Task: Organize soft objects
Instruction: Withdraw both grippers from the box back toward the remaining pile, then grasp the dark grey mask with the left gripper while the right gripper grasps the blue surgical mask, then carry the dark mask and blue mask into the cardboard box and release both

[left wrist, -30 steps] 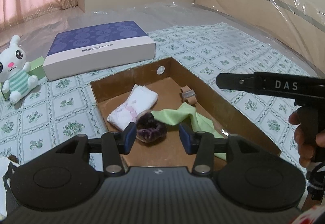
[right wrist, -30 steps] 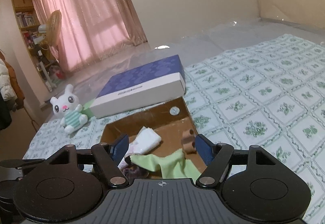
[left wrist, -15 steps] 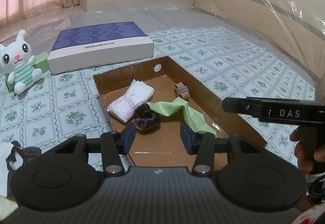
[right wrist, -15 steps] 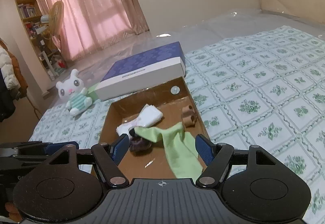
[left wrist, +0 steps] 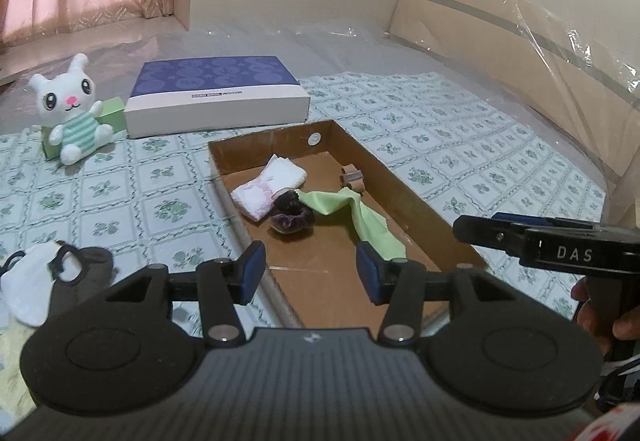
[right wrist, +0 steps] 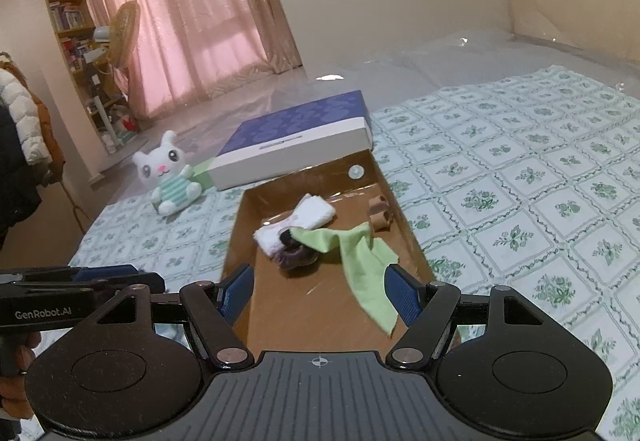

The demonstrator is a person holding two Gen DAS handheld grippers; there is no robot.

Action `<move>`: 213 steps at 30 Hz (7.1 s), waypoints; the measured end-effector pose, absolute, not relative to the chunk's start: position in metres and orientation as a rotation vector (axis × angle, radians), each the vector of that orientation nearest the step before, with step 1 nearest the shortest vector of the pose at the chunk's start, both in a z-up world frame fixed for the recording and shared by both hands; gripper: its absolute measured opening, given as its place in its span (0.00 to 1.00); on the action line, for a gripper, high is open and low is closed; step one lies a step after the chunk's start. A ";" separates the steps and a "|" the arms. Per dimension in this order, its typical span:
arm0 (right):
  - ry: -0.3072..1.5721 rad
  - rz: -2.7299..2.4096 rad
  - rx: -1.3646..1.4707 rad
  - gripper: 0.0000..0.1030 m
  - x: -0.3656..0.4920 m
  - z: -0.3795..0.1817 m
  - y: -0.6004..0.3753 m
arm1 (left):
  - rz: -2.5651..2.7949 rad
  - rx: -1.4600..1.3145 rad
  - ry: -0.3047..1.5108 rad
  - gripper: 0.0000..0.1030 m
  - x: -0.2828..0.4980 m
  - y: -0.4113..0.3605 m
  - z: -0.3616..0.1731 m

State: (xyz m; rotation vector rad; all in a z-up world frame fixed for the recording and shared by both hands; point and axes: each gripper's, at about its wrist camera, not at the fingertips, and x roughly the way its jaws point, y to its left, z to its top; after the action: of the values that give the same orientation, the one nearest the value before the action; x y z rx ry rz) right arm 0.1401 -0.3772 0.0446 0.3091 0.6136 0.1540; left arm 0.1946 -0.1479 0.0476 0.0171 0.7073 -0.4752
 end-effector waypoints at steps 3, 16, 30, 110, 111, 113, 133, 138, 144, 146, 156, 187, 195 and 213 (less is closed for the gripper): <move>0.610 0.159 0.303 0.70 0.128 0.050 -0.370 | -0.471 0.022 0.700 0.45 0.179 -0.139 0.055; 0.615 0.210 0.276 0.70 0.087 0.061 -0.340 | -0.401 -0.014 0.661 0.45 0.115 -0.081 0.070; 0.676 0.318 0.235 0.70 0.077 0.043 -0.295 | -0.240 -0.058 0.677 0.46 0.074 -0.014 0.062; 0.597 0.571 -0.238 0.69 0.205 -0.052 -0.122 | -0.110 0.217 0.595 0.04 0.213 0.063 -0.037; 0.591 0.574 -0.246 0.69 0.205 -0.052 -0.120 | -0.089 0.189 0.588 0.04 0.211 0.070 -0.032; 0.584 0.582 -0.267 0.69 0.205 -0.053 -0.117 | -0.043 0.111 0.577 0.04 0.206 0.090 -0.020; 0.628 0.642 0.012 0.01 0.222 -0.028 -0.147 | 0.186 -0.105 0.570 0.03 0.144 0.177 0.016; 0.620 0.624 0.126 0.01 0.218 -0.007 -0.174 | 0.166 -0.110 0.548 0.03 0.141 0.169 0.029; 0.596 0.595 0.248 0.01 0.206 0.014 -0.214 | 0.124 -0.092 0.515 0.03 0.140 0.150 0.051; 0.582 0.587 0.273 0.01 0.201 0.022 -0.225 | 0.102 -0.088 0.502 0.03 0.139 0.140 0.059; 0.671 0.566 0.209 0.01 0.166 0.022 -0.245 | -0.013 -0.061 0.477 0.03 0.142 0.080 0.080; 0.793 0.453 -0.093 0.70 0.121 -0.067 -0.189 | 0.039 -0.162 0.615 0.03 0.089 0.099 0.030; 0.835 0.426 -0.061 0.08 0.134 -0.085 -0.197 | 0.046 -0.165 0.631 0.03 0.093 0.101 0.024; 0.738 0.515 0.118 0.01 0.120 -0.009 -0.246 | -0.056 -0.097 0.577 0.03 0.098 0.063 0.051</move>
State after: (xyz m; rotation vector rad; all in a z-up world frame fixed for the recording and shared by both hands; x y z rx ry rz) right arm 0.1203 -0.2455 -0.0086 0.1182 0.7378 0.5148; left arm 0.0976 0.0634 0.0510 -0.0973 0.5765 -0.0563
